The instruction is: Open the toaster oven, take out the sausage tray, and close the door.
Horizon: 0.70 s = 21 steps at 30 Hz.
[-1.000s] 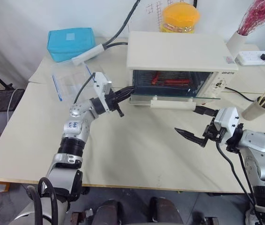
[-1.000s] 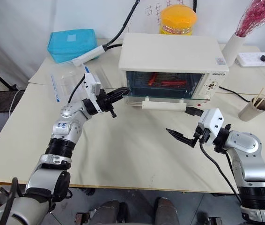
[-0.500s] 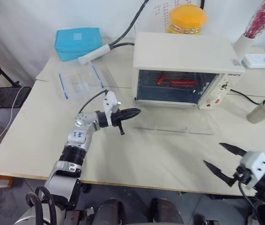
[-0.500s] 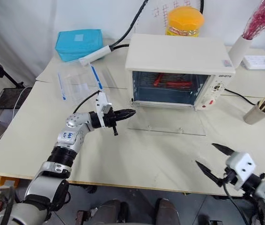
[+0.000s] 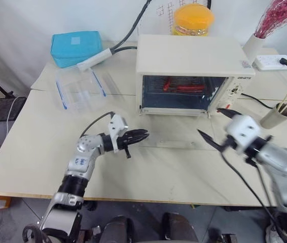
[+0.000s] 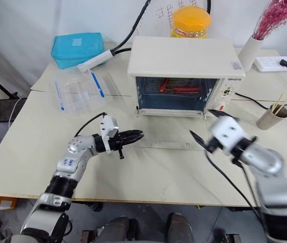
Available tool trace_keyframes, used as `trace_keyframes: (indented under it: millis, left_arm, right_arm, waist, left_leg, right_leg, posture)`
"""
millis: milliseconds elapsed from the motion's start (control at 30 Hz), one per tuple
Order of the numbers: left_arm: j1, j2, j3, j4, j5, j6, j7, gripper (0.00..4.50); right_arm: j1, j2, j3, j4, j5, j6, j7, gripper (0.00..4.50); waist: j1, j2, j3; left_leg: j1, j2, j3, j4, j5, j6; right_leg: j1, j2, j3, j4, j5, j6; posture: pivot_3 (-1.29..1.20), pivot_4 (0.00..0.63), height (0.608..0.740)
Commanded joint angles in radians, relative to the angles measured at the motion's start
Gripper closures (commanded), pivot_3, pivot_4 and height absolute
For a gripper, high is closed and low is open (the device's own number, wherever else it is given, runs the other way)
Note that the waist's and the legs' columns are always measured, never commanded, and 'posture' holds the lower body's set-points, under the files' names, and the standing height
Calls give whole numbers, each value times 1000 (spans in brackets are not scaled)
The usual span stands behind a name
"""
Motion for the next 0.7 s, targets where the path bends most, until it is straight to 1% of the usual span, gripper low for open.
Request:
trace_keyframes:
  millis: [33,100,133,233,333,433,500,567,633,700]
  left_arm:
    - [54,39,76,-165,-82,50,23,2764]
    - [84,50,106,-224,-113,80,44,2183]
    - [100,56,126,-253,-133,100,56,1893]
    - [133,77,153,-307,-157,131,77,1893]
    - [152,90,158,-334,-167,145,87,1893]
    - [167,92,159,-347,-173,147,96,1851]
    - [178,90,158,-348,-174,143,96,1851]
    - [185,87,157,-347,-175,137,94,1851]
    - [191,83,154,-342,-175,130,91,1851]
    - [195,81,150,-334,-174,120,86,1851]
  right_arm:
    - [-118,23,119,101,-199,-55,-102,0]
    - [-195,35,180,199,-290,-110,-155,0]
    - [-248,57,204,261,-334,-126,-203,0]
    - [-361,102,267,407,-425,-175,-278,0]
    - [-432,134,305,522,-491,-207,-343,0]
    - [-504,154,333,636,-548,-233,-406,658]
    - [-538,160,345,692,-565,-259,-424,1286]
    - [-555,162,353,718,-581,-282,-448,2028]
    - [-562,166,358,732,-600,-287,-469,2672]
    - [-564,169,361,742,-619,-284,-483,2672]
  waist:
    - [7,0,0]
    - [4,0,0]
    - [7,0,0]
    - [0,0,0]
    - [-4,0,0]
    - [-6,0,0]
    - [-6,0,0]
    - [-8,0,0]
    - [-12,0,0]
    - [-18,0,0]
  left_leg:
    - [0,0,-1,0,0,0]
    - [-1,-1,-2,1,0,0]
    - [-2,-3,-2,1,0,1]
    - [-2,-4,-2,1,1,1]
    - [-2,-2,-3,0,1,1]
    - [-2,-2,-3,0,1,1]
    - [-2,-2,-3,0,1,1]
    - [-2,-2,-3,0,1,1]
    - [-2,-2,-3,0,1,1]
    - [-2,-2,-3,-1,1,1]
  right_leg:
    - [0,0,-1,0,0,0]
    - [0,-1,-1,0,0,0]
    - [0,-3,-1,0,0,0]
    - [1,-3,-2,-1,0,0]
    - [0,-2,-3,0,0,0]
    - [0,-2,-3,0,0,0]
    - [0,-2,-3,0,0,0]
    - [0,-2,-3,0,0,0]
    - [0,-1,-3,0,0,0]
    - [0,-1,-3,0,0,0]
  posture:
    - [0,150,740]
    - [0,150,740]
    - [0,150,740]
    - [0,150,740]
    - [0,150,740]
    - [0,150,740]
    - [0,150,740]
    - [0,150,740]
    - [0,150,740]
    - [0,150,740]
